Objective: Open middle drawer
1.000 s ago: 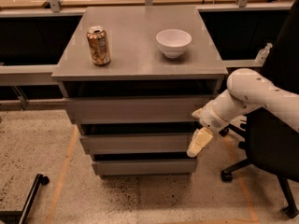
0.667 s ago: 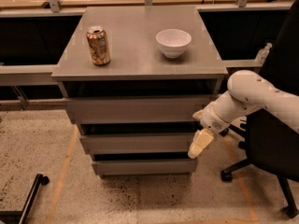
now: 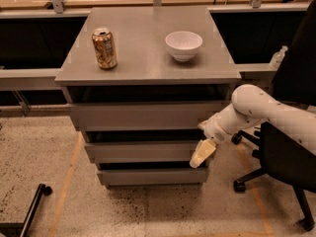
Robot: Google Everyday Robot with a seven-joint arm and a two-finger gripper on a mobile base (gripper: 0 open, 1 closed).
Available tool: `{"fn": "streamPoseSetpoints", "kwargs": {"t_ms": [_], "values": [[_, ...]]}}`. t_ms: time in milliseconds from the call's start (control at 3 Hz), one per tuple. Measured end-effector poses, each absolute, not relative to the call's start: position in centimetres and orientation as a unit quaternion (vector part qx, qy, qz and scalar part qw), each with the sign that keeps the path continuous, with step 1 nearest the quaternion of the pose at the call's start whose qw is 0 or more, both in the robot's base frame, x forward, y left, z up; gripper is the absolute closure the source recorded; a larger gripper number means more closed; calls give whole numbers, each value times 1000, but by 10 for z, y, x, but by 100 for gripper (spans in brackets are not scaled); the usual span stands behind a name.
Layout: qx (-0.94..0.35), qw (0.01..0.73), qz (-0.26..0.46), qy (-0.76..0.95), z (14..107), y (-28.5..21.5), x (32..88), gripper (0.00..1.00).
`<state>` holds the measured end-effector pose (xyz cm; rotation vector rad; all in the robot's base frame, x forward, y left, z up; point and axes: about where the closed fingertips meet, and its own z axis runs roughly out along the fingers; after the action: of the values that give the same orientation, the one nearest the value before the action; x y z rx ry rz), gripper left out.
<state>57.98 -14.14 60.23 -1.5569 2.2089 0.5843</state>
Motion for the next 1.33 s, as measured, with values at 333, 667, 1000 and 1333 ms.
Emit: {"fn": "streamPoseSetpoints", "kwargs": {"t_ms": [333, 667, 1000, 1333], "values": [[-542, 188, 220, 789, 577, -136, 593, 0], [-534, 170, 234, 794, 543, -129, 604, 0], [-524, 158, 244, 800, 514, -125, 615, 0], [-513, 152, 254, 806, 489, -125, 625, 0]]}}
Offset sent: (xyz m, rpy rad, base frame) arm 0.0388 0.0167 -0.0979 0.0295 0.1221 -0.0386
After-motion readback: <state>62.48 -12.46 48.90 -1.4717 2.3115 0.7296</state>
